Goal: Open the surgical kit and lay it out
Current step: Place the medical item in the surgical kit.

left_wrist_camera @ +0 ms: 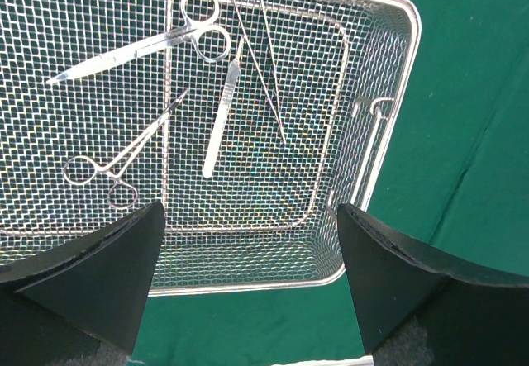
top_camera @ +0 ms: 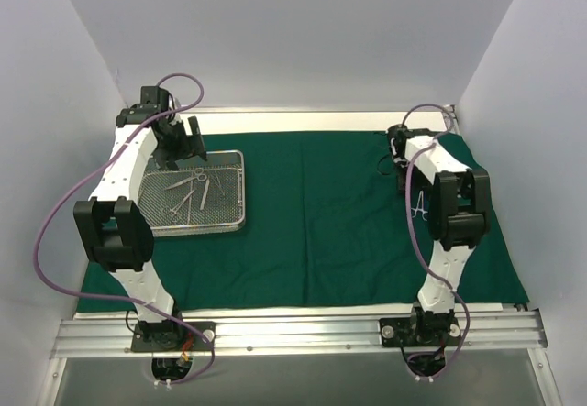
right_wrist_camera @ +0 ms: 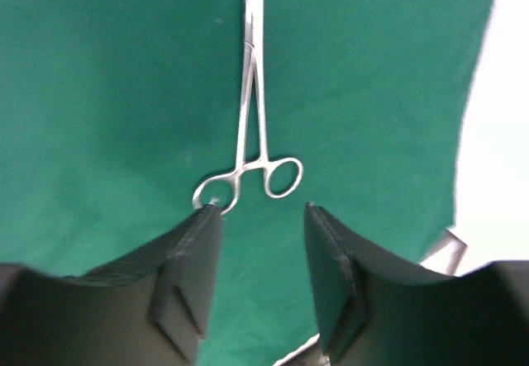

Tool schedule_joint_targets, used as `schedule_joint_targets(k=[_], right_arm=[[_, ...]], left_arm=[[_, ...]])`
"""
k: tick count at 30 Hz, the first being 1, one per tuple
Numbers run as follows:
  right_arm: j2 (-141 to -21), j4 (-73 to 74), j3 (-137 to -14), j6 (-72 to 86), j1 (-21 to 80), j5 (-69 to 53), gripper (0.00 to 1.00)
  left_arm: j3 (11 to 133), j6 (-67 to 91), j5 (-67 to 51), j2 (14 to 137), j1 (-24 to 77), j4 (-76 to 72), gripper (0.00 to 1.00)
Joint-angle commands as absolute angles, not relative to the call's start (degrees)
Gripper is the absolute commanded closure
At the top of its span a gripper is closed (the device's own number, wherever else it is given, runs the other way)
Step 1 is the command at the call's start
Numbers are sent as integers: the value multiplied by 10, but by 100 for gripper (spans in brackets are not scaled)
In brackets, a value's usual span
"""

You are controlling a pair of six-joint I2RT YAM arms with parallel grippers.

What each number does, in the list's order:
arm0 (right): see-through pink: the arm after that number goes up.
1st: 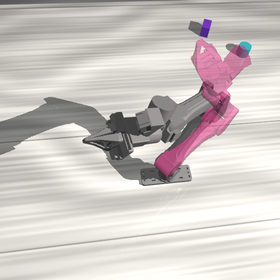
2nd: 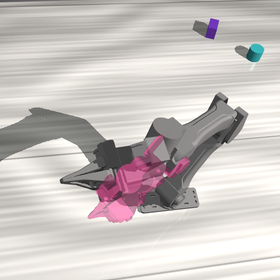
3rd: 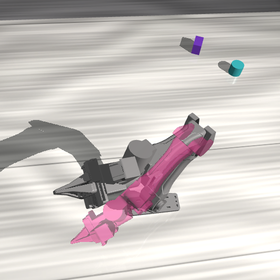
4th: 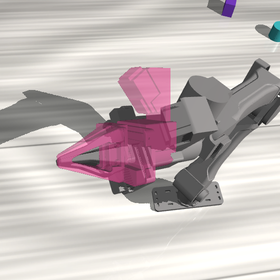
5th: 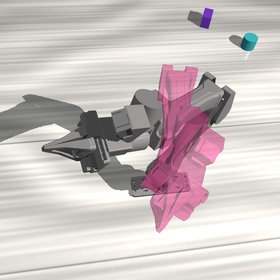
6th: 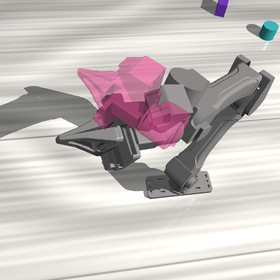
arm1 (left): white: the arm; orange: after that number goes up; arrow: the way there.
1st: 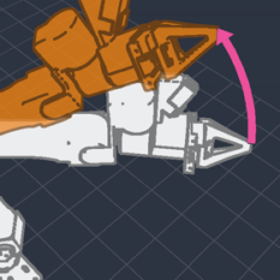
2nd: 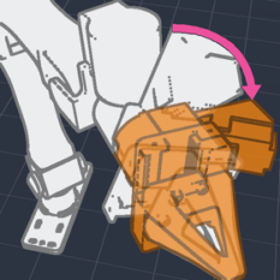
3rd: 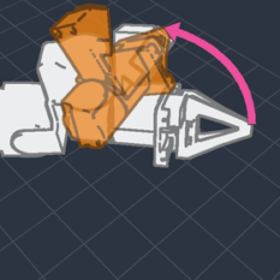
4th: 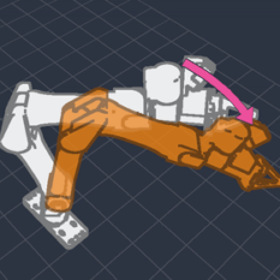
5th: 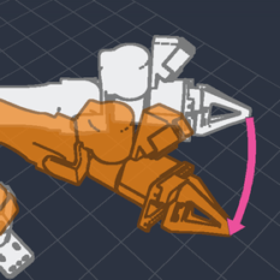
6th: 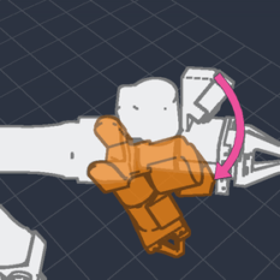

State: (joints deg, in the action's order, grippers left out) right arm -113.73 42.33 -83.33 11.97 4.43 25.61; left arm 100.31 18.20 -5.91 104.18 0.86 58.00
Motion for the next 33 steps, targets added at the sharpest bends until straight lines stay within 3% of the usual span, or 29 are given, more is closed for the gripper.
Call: schedule_joint_targets(k=[1,2,5,6,7,33], right_arm=[[-1085,410,-824,116,34,159,58],[-1083,403,-816,118,33,145,60],[-1078,382,-794,119,29,75,85],[-1084,383,-789,122,26,63,98],[-1087,382,-784,127,23,52,100],[-1097,373,-730,143,-34,66,100]], left_arm=[[998,178,-75,1019,4,554,6],[994,178,-78,1017,-15,552,6],[987,178,-85,1014,-19,549,6],[985,179,-88,1014,-20,549,6],[984,179,-90,1014,-21,549,6],[983,182,-91,1020,-34,562,6]])
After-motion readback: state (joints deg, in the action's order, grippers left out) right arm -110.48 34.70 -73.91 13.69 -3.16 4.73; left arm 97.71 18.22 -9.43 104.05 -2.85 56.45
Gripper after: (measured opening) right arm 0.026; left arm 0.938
